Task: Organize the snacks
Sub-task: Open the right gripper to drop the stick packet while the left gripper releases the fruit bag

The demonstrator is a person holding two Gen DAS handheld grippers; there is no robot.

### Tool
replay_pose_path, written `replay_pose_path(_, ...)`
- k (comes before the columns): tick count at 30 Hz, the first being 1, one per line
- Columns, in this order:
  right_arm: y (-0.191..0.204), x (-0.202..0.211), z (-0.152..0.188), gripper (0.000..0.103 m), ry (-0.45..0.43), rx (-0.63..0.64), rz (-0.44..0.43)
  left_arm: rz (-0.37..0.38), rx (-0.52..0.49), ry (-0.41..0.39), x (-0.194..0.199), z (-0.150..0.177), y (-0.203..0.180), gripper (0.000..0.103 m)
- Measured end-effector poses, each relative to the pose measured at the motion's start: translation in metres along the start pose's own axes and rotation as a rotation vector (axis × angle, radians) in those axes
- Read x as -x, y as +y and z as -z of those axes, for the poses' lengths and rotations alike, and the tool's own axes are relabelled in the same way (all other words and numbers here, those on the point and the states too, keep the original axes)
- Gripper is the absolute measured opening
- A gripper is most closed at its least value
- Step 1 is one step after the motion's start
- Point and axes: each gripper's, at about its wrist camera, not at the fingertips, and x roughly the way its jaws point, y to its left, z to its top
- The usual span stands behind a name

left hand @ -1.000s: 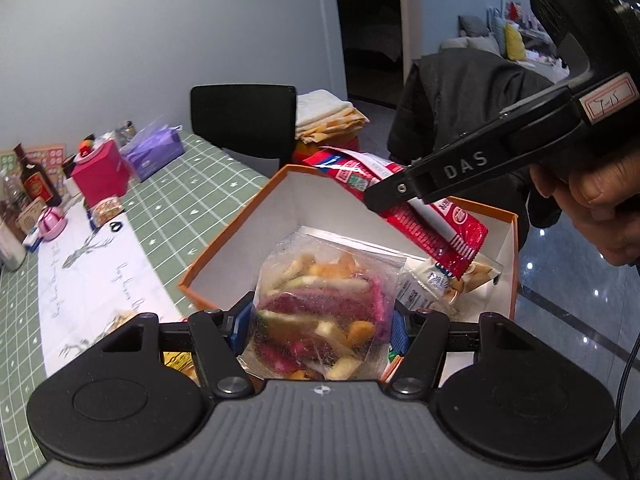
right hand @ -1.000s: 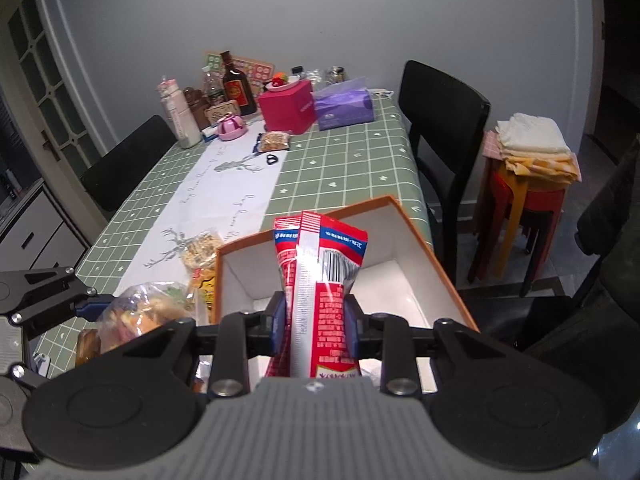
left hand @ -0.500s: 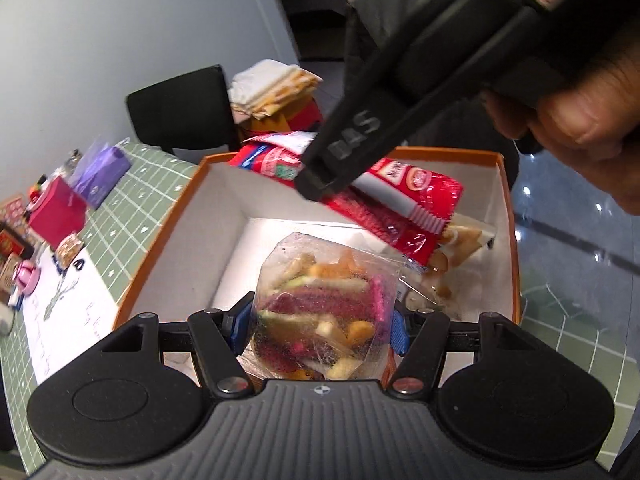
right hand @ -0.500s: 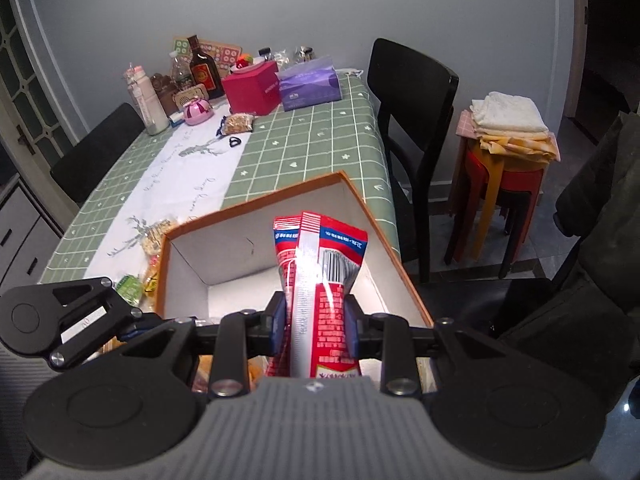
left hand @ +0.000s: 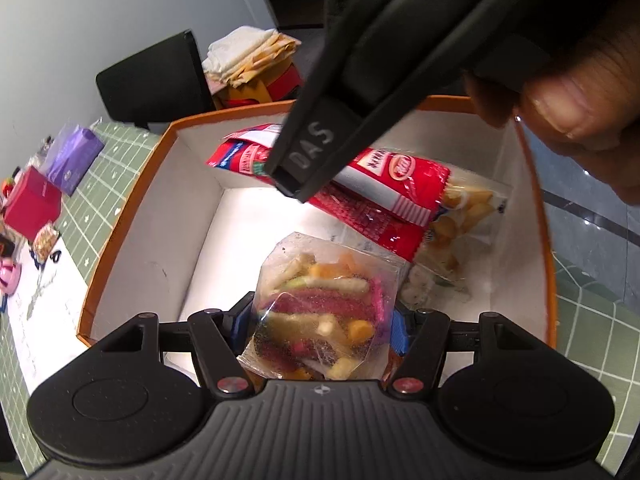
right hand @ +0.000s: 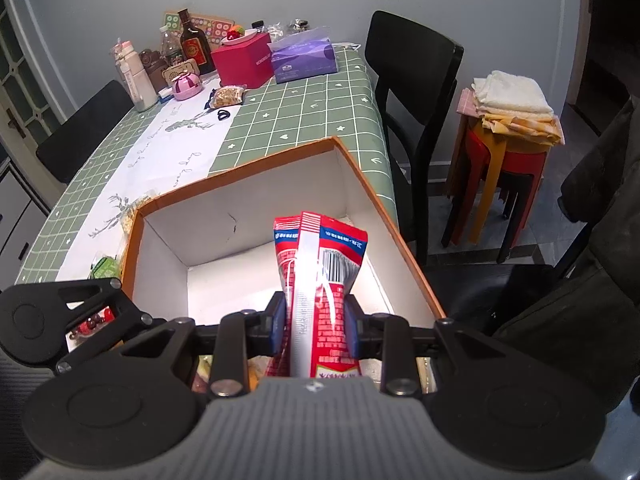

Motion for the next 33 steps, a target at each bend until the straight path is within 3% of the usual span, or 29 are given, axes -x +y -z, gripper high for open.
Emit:
replay_pose_path(20, -0.005, -0.046, 0.001, 0.030, 0.072, -0.044, 0.063, 0.021, 0.166, 0.061, -0.029, -0.005, 0.020, 0.073)
replay_pose_path(28, -0.003, -0.044, 0.000, 0.038, 0.059, -0.069, 0.058, -0.009, 0.243, 0.059, -0.030, -0.007, 0.024, 0.077)
replay_pose_path(33, -0.004, -0.040, -0.003, 0.044, 0.034, -0.100, 0.023, 0.009, 0.268, 0.046, -0.026, -0.005, 0.029, 0.078)
